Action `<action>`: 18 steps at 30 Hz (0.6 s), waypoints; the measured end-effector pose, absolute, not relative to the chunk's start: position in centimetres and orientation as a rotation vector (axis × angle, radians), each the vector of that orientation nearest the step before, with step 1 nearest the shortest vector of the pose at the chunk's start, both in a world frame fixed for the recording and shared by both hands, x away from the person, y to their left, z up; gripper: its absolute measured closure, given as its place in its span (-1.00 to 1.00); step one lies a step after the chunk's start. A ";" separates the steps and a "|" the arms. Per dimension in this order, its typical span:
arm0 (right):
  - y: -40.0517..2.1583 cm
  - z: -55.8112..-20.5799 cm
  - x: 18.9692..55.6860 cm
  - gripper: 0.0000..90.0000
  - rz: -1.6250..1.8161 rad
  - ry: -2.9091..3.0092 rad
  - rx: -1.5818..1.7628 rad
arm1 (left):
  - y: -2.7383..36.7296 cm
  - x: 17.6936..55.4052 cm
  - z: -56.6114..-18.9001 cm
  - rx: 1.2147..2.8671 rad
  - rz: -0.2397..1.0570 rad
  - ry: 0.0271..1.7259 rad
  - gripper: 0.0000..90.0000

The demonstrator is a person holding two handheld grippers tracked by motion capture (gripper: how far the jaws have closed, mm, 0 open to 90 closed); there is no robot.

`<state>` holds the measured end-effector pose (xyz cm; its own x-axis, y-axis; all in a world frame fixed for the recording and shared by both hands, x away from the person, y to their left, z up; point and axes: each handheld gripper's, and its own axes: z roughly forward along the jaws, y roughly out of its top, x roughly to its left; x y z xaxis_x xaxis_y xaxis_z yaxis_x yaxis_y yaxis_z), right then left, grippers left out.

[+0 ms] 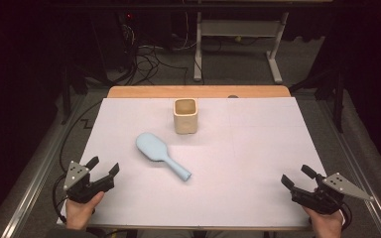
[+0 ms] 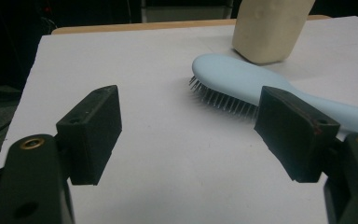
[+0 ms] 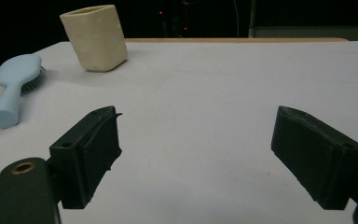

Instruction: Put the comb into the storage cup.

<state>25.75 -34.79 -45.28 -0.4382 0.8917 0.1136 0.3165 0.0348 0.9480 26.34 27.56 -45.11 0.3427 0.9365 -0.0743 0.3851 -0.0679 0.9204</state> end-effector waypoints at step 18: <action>-34.7 -45.3 25.8 -0.64 1.411 1.793 1.221 | 27.6 26.2 -45.1 1.634 0.714 1.226 -0.54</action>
